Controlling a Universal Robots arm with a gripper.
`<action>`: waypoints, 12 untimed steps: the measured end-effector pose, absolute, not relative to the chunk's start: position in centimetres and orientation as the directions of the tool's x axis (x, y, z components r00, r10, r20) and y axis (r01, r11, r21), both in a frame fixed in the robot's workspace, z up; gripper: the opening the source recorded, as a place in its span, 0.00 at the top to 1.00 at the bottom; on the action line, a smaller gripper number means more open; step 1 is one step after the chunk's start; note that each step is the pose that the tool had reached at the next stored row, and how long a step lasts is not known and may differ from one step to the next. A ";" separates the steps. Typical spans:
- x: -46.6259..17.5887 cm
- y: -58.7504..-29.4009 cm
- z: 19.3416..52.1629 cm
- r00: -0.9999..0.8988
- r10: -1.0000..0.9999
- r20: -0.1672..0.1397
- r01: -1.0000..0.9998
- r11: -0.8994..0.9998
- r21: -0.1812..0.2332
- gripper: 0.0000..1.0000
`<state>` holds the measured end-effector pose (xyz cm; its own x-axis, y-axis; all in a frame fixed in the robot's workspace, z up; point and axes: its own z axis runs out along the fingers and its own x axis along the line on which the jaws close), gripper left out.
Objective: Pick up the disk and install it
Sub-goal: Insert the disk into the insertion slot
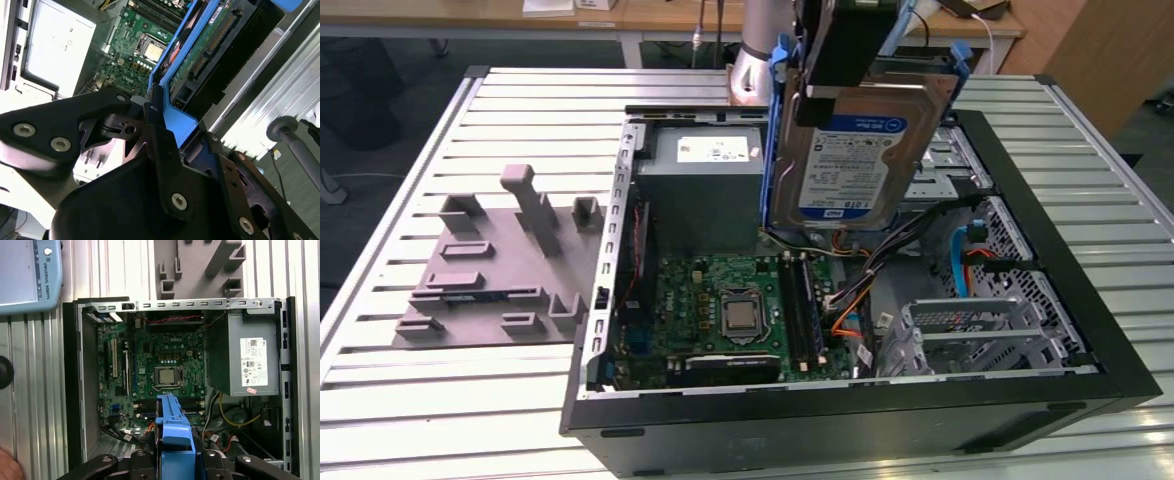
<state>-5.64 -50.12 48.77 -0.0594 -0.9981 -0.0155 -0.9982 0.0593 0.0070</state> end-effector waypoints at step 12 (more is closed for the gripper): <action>-5.1 -51.9 48.7 -0.060 -0.998 -0.015 -0.998 0.060 0.007 0.64</action>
<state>-5.11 -51.90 48.68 -0.0596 -0.9981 -0.0153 -0.9982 0.0595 0.0073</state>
